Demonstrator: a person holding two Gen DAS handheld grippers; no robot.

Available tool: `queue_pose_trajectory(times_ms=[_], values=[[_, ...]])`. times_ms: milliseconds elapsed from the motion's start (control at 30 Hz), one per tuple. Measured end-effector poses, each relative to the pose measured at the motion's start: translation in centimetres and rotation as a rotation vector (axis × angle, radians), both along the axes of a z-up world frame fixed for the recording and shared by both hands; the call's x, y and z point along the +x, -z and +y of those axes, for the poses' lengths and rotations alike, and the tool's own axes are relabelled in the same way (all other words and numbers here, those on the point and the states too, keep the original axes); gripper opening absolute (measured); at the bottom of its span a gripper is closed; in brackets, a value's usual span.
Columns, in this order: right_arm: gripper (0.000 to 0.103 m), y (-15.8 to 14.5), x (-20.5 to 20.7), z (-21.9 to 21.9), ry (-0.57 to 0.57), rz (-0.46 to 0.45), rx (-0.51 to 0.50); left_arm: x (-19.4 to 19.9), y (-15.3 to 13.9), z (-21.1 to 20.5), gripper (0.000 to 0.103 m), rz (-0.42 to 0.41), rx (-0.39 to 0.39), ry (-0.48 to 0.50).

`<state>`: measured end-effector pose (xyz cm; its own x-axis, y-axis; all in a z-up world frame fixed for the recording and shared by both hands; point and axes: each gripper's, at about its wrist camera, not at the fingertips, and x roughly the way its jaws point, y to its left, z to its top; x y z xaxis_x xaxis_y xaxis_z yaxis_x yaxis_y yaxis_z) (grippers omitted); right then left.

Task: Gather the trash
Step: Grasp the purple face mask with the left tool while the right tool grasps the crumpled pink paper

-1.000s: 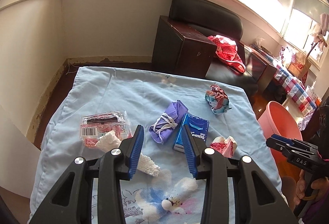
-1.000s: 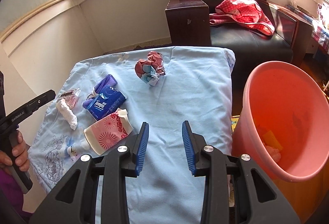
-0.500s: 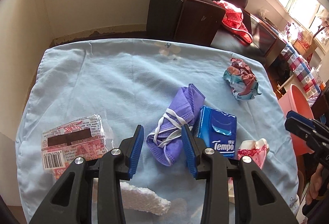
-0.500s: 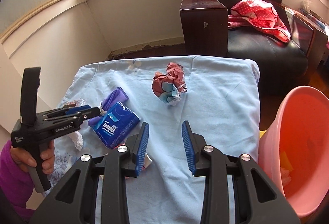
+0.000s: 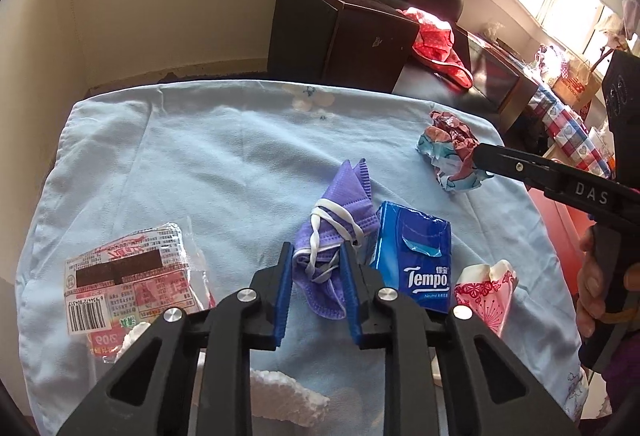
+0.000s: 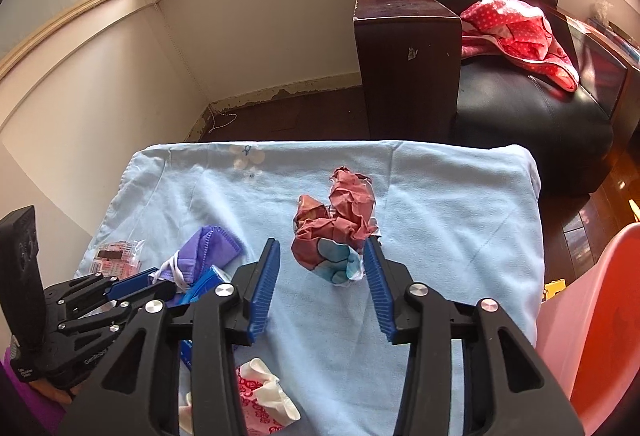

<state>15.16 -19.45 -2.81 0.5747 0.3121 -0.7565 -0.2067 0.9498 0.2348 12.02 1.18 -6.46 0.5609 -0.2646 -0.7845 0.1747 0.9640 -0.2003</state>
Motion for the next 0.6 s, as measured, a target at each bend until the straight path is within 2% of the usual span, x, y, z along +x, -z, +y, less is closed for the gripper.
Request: queue_pose_trajectory(times_ms=[233, 433, 467, 500, 600], values=[[0.045, 2.1, 1.4, 0.3, 0.013, 0.049, -0.024, -0.5, -0.9, 2.0, 0.018, -0.01, -0.069, -0.079], [0.045, 2.3, 1.0, 0.0, 0.016, 0.034, -0.043, -1.3, -1.7, 2.7, 0.018, -0.017, -0.102, -0.107], [0.044, 2.2, 0.9, -0.2, 0.018, 0.033, -0.035, -1.5, -1.8, 2.7, 0.018, -0.019, -0.105, -0.109], [0.037, 2.2, 0.6, -0.4, 0.017, 0.03, -0.029, -1.6, -1.9, 2.8, 0.018, -0.023, -0.108, -0.108], [0.035, 2.0, -0.3, -0.9, 0.013, 0.027, -0.02, -2.2, -2.4, 2.9, 0.018, -0.035, -0.114, -0.11]])
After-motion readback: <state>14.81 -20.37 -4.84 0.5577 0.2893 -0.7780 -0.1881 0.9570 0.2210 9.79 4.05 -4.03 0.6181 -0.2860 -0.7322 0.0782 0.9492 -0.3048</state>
